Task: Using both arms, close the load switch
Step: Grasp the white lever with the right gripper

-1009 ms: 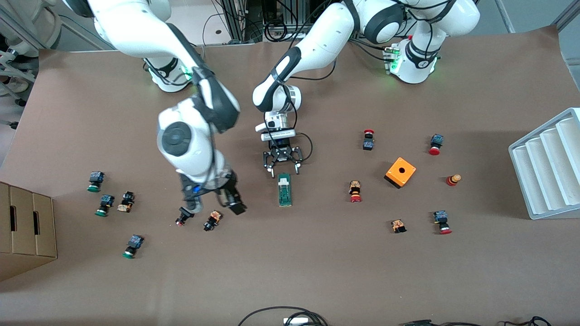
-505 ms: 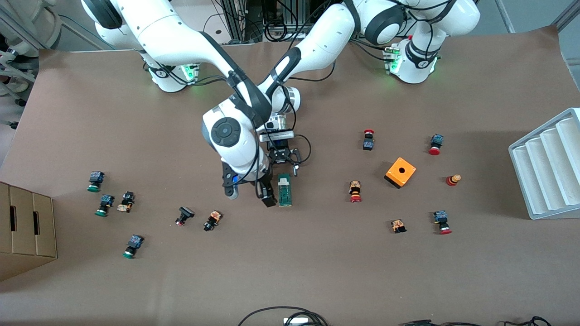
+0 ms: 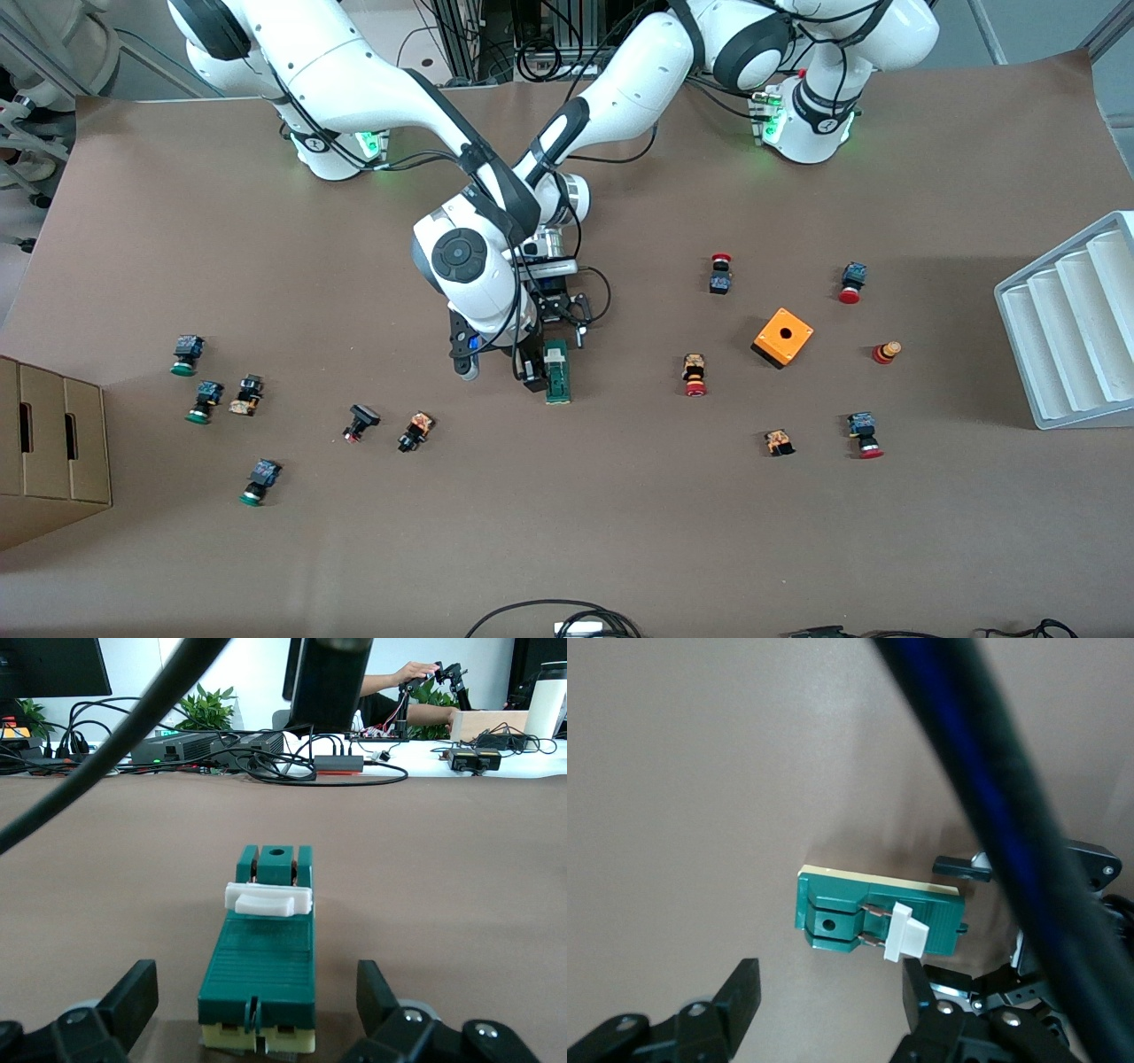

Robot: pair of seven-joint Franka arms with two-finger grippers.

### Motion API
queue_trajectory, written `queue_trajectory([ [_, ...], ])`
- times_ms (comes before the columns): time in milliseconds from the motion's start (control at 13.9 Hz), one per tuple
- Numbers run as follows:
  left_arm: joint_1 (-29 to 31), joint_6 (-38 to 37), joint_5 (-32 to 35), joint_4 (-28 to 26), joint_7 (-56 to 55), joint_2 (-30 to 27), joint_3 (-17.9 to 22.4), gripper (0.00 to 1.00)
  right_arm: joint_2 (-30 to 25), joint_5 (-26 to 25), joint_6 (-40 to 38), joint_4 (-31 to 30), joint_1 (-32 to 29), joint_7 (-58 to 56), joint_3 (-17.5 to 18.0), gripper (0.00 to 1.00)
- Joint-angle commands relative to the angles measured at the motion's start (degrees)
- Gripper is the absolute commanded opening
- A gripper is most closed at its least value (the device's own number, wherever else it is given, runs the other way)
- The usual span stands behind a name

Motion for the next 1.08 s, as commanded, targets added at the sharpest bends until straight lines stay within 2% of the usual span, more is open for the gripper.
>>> queue_trajectory([
  [0, 0.16, -0.11, 1.08, 1.46, 0.32, 0.86, -0.06, 0.94, 0.81, -0.01, 2.22, -0.94, 1.07, 1.12, -0.26, 0.73],
  [216, 0.16, -0.11, 0.99, 1.55, 0.05, 0.86, -0.06, 0.79, 1.34, -0.10, 4.14, -2.17, 2.03, 1.47, -0.26, 0.69],
  [361, 0.16, -0.11, 0.99, 1.55, 0.05, 0.77, -0.06, 0.76, 1.51, -0.18, 5.73, -3.31, 2.39, 1.47, -0.26, 0.62],
  [505, 0.16, -0.11, 0.91, 2.51, 0.05, 0.95, -0.06, 0.69, 2.04, -0.36, 5.91, -3.49, 3.09, 2.08, -0.26, 0.59],
  [649, 0.16, -0.11, 0.91, 2.60, 0.31, 0.95, -0.06, 0.62, 2.57, -0.54, 6.52, -3.58, 3.35, 2.52, -0.26, 0.52],
  [865, 0.16, -0.11, 0.91, 2.69, 0.75, 0.86, -0.06, 0.55, 3.18, -0.97, 8.45, -4.63, 4.23, 3.05, -0.26, 0.48],
  [1009, 0.16, -0.11, 0.99, 2.60, 0.75, 0.95, -0.06, 0.54, 3.54, -1.59, 8.72, -4.72, 4.24, 3.40, -0.26, 0.48],
])
